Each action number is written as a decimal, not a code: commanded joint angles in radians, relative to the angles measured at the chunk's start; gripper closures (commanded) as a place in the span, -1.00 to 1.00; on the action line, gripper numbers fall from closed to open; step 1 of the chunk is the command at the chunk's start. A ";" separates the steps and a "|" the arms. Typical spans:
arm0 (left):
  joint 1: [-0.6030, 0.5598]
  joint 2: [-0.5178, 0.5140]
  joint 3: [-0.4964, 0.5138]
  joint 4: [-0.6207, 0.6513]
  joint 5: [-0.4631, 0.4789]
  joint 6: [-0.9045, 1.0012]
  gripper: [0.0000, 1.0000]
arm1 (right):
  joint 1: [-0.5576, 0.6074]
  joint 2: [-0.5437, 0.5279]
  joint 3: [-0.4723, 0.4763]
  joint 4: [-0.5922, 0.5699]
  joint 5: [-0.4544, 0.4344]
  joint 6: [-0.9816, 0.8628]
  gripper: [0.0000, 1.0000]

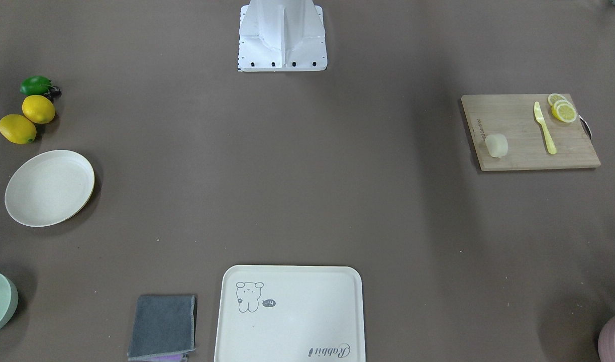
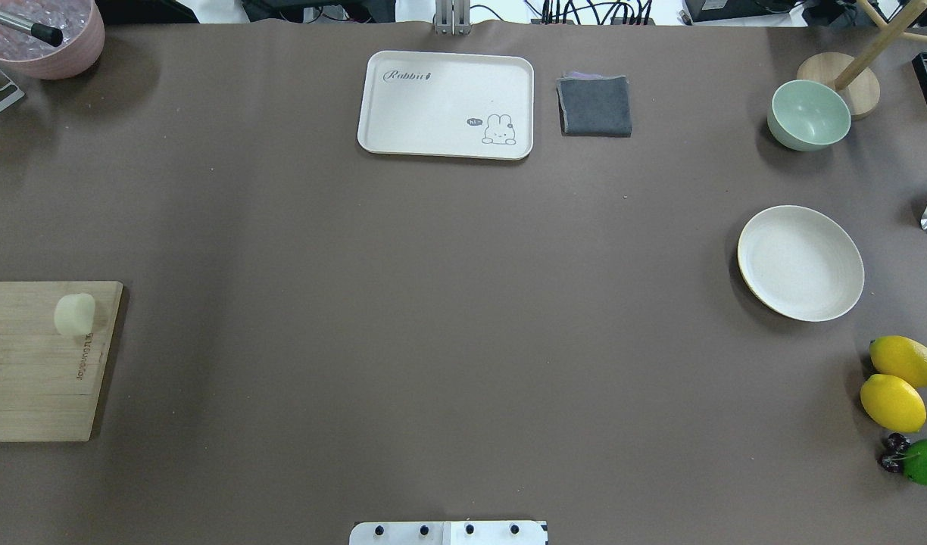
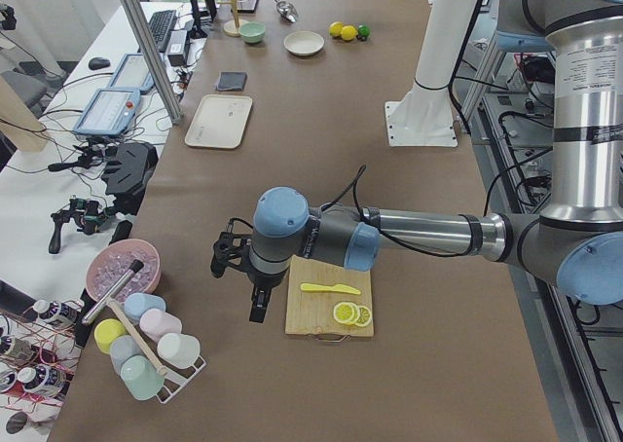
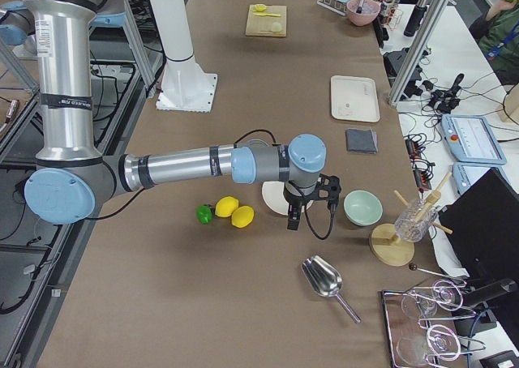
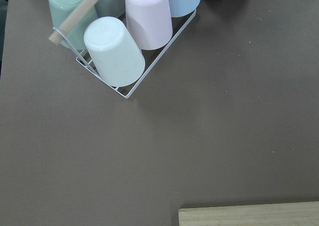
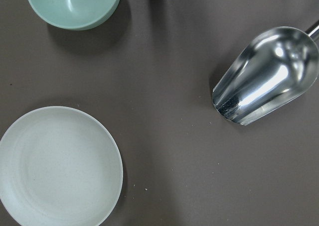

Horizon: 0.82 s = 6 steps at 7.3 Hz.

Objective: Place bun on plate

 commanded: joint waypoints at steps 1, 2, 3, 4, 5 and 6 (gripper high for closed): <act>0.003 -0.010 0.015 0.000 0.003 0.000 -0.95 | 0.000 -0.003 -0.001 -0.001 -0.029 -0.002 -1.00; 0.001 -0.010 0.019 0.000 0.003 -0.002 -0.95 | 0.000 0.002 -0.001 -0.001 -0.030 -0.002 -1.00; 0.001 -0.010 0.016 -0.002 0.001 -0.002 -0.95 | -0.001 0.005 -0.002 -0.001 -0.030 -0.002 -1.00; 0.003 -0.016 0.013 -0.002 0.001 -0.003 -0.95 | 0.000 -0.007 -0.004 -0.003 -0.030 -0.011 -1.00; 0.003 -0.017 0.015 -0.002 0.001 -0.006 -0.95 | 0.000 -0.029 -0.002 -0.001 -0.026 -0.012 -1.00; 0.003 -0.028 0.012 -0.002 0.003 -0.008 -0.95 | 0.000 -0.031 -0.002 -0.001 -0.026 -0.011 -1.00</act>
